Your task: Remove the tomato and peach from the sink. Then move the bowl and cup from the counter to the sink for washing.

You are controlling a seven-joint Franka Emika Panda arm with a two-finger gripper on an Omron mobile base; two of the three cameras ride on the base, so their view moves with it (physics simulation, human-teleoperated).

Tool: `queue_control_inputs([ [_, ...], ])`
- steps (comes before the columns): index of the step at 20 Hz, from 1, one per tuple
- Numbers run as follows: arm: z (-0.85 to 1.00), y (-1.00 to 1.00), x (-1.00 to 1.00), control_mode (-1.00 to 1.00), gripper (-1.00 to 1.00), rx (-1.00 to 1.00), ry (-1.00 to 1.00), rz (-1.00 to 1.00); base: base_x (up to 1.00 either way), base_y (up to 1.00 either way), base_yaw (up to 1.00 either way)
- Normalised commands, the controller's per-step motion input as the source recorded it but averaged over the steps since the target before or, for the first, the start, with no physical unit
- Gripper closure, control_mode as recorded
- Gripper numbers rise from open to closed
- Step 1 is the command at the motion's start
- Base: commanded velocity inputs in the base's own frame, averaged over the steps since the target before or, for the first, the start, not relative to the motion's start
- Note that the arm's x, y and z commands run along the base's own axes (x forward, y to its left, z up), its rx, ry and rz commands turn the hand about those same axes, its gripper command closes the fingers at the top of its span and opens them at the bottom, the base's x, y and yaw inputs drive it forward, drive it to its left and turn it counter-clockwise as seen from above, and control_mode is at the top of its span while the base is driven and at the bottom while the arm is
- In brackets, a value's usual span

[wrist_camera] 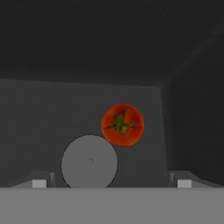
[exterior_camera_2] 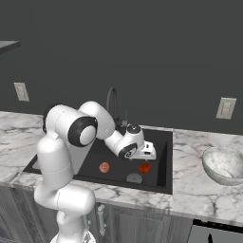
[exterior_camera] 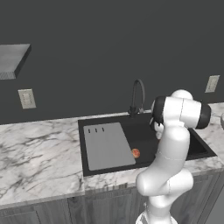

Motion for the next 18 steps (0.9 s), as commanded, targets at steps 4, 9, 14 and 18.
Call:
queue_control_inputs([
  [4,-0.14,-0.05,0.13,-1.00,-1.00,0.00,0.00,0.00,0.00,0.00,0.00],
  [9,-0.15,-0.04,0.13,-1.00,-1.00,0.00,0.00,0.00,0.00,0.00,0.00],
  [14,-0.15,-0.03,0.13,-1.00,-1.00,0.00,0.00,0.00,0.00,0.00,0.00],
  [18,-0.16,-0.03,0.09,-1.00,-1.00,0.00,0.00,0.00,0.00,0.00,0.00],
])
